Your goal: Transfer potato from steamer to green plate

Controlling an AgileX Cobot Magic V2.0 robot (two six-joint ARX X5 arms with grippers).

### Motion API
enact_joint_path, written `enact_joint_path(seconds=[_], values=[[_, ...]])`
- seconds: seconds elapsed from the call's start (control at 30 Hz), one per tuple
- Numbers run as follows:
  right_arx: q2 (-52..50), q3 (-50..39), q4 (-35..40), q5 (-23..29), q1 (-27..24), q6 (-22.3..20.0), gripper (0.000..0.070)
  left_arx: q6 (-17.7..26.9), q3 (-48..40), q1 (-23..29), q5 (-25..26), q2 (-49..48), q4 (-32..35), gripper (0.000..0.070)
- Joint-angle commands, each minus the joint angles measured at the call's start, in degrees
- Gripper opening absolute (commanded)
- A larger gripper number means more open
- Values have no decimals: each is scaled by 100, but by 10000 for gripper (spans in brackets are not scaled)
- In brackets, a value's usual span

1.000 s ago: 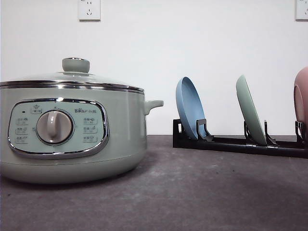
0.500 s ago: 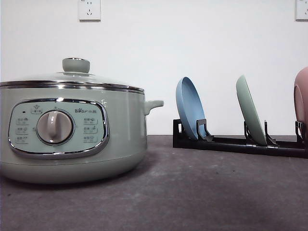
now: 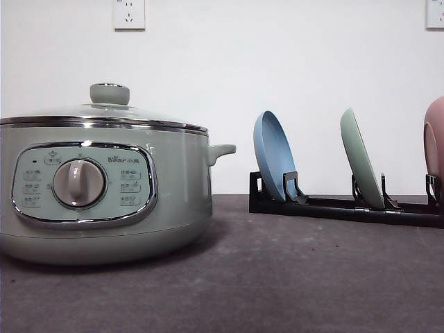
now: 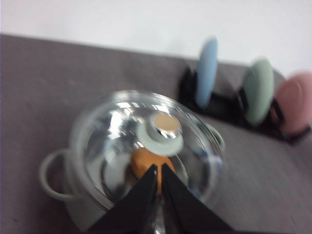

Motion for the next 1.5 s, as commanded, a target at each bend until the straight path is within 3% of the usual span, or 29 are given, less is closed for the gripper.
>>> enact_joint_path(seconds=[0.0,0.27,0.43,0.5,0.53,0.6,0.67,0.7,0.73,1.3,1.47], values=[[230,260,-214,-111,22,-391,0,422,328,-87,177,192,-164,3],[944,864,-1276,-123,475,-801,0,685,704,-520,378,574,-637,3],[1002,873,-1373,-116,678,-802,0,680,704,-575,378,584,-615,8],[1000,873,-1376,-114,704,-798,0,675,704,-575,378,584,-617,69],[1000,873,-1377,-112,705,-782,12,658,704,-575,378,584,-617,137],[1000,873,-1378,-112,706,-748,144,636,704,-575,378,584,-617,318],[1000,873,-1376,-103,706,-664,352,637,704,-575,378,584,-615,504],[1000,873,-1376,-94,706,-610,459,639,704,-575,378,584,-615,568],[1000,873,-1376,-94,706,-600,496,637,704,-575,378,584,-616,589],[1002,873,-1366,-94,706,-425,512,634,704,-575,378,584,-628,596],[1005,873,-1160,-85,706,-74,512,634,704,-575,378,584,-629,596]])
